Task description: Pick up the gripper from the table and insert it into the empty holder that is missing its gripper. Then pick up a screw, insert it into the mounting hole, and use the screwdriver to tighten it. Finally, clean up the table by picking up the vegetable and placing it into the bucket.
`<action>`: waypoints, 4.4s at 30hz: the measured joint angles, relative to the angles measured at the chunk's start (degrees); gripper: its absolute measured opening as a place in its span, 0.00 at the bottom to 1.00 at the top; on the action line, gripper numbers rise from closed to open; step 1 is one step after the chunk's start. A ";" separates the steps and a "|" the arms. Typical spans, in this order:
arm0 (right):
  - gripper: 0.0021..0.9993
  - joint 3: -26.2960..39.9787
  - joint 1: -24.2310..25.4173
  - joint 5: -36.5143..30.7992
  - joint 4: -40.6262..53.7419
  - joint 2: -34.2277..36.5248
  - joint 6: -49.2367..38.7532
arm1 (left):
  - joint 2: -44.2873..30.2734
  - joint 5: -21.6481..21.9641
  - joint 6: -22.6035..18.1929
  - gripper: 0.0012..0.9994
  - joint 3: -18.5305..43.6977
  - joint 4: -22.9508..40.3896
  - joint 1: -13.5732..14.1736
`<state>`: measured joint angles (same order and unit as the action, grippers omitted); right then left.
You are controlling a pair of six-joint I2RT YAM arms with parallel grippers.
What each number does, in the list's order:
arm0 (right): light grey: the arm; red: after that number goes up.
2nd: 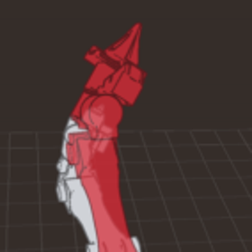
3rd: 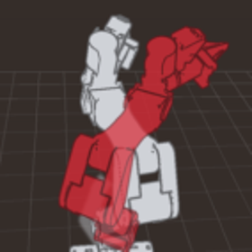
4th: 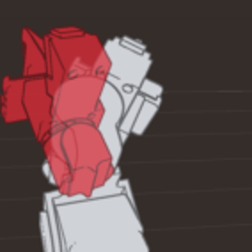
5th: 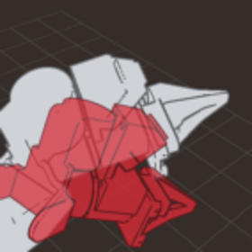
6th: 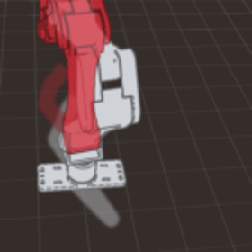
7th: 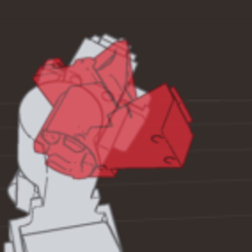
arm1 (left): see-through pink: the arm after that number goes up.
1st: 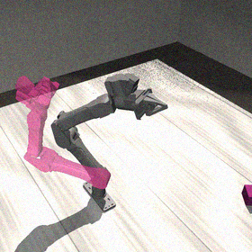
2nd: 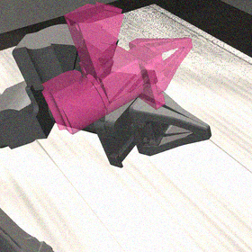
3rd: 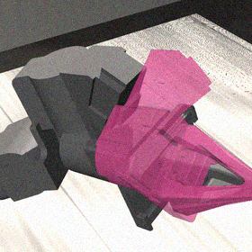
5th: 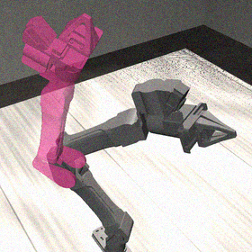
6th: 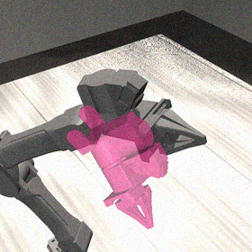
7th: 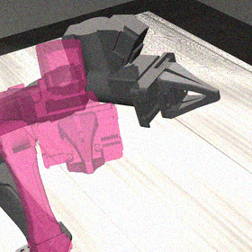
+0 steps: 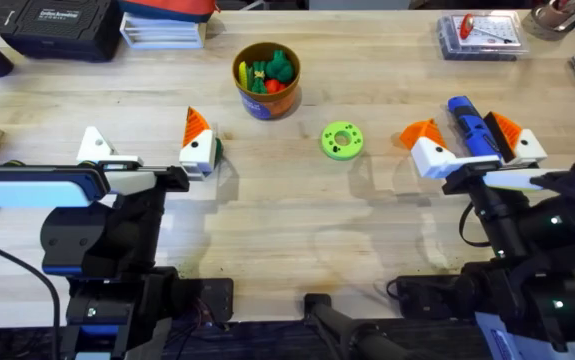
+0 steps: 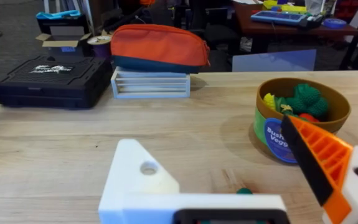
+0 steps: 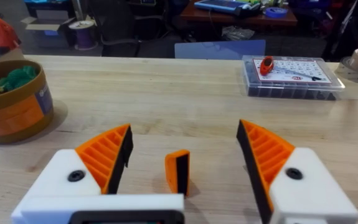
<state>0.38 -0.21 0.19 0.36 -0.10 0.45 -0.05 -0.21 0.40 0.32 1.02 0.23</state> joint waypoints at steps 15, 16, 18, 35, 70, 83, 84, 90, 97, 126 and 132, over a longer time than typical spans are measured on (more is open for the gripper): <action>0.99 0.21 0.00 -0.23 0.92 0.00 0.48 | 0.01 0.40 0.01 0.98 0.39 0.75 0.00; 0.99 0.65 0.00 -0.43 1.86 0.08 0.84 | 0.00 1.05 0.02 0.98 1.18 2.42 0.00; 0.99 3.54 0.00 -0.66 7.37 0.78 1.26 | -0.35 2.45 0.01 0.98 3.86 6.33 0.00; 0.99 48.68 0.00 -1.01 46.01 30.36 2.34 | -38.70 1.82 0.04 0.98 41.35 36.77 0.00; 0.99 49.61 0.00 -1.01 48.72 32.70 2.34 | -45.57 -31.78 -5.88 0.99 41.59 21.63 0.70; 0.99 49.60 0.00 -1.02 48.72 32.70 2.34 | -30.70 -32.05 -6.03 0.99 32.28 22.26 1.25; 0.99 49.59 0.00 -1.01 48.74 32.70 2.36 | -27.52 -32.26 -6.03 0.99 30.00 21.36 1.25; 0.99 49.62 0.00 -1.01 48.74 32.70 2.34 | -11.36 -34.98 -6.05 0.99 16.86 14.62 1.25; 0.99 49.62 0.00 -1.01 48.74 32.70 2.34 | -2.83 -36.94 -2.60 0.99 5.64 4.96 1.25; 0.99 49.62 0.00 -1.01 48.74 32.70 2.34 | -0.25 -46.55 0.07 0.99 0.26 3.28 6.26; 0.99 49.62 0.00 -1.01 48.74 32.70 2.36 | -0.25 -47.77 0.07 0.99 0.26 3.34 6.97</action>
<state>50.00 -0.21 -0.82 49.10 32.60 2.80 -0.30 -47.98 0.47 0.58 4.36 7.20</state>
